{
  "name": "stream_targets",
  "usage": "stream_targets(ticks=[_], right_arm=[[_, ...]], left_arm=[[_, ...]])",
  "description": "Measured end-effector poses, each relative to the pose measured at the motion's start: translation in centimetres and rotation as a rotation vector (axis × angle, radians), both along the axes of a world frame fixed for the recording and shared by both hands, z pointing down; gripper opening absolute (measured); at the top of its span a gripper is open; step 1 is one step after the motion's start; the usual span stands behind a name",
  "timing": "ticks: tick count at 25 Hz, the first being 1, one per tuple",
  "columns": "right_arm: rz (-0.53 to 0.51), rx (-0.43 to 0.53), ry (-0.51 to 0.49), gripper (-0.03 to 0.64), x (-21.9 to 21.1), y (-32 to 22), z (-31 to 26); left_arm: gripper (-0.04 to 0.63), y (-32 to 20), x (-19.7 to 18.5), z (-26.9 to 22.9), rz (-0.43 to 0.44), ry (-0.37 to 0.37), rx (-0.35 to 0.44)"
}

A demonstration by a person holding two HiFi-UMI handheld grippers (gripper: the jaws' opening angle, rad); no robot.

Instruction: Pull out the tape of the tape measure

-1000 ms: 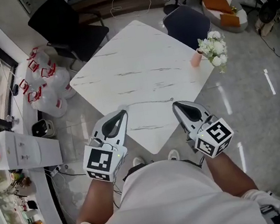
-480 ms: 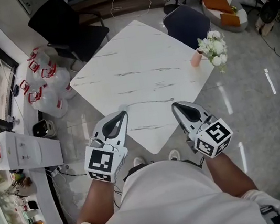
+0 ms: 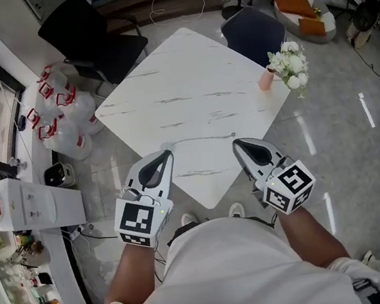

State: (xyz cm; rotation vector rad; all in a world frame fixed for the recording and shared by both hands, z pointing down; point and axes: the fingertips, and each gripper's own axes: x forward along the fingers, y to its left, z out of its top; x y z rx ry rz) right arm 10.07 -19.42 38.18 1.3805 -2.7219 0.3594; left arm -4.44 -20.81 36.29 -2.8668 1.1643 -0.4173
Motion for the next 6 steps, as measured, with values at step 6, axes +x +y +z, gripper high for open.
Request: stream_targets(ticks=[6], right_arm=[[-0.001,0.000,0.001,0.003,-0.21,-0.04,-0.02]], left_arm=[[0.008,-0.20,-0.37,-0.37,-0.013,0.003,0.004]])
